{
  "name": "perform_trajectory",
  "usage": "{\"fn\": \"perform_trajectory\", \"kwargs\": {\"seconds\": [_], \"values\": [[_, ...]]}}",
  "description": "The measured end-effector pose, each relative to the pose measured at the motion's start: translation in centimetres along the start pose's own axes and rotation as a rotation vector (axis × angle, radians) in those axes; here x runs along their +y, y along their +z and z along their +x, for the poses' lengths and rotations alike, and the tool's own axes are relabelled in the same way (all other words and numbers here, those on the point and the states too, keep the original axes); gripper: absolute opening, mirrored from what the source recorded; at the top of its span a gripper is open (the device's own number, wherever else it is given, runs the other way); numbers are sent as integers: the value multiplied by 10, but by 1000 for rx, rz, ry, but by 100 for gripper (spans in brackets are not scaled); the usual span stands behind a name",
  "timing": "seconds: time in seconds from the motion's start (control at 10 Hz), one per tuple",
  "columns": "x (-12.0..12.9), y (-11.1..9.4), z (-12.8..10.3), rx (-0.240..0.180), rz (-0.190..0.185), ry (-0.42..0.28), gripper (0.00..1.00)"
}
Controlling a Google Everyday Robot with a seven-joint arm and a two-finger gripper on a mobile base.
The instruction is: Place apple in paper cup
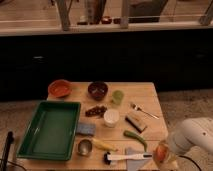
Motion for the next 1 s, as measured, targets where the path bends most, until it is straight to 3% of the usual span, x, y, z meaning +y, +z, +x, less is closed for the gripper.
{"fn": "perform_trajectory", "kwargs": {"seconds": [0.5,1.0], "values": [[-26,-34,-8,40,35,-68,0],[-54,-57,-20,83,46,-149,0]]}}
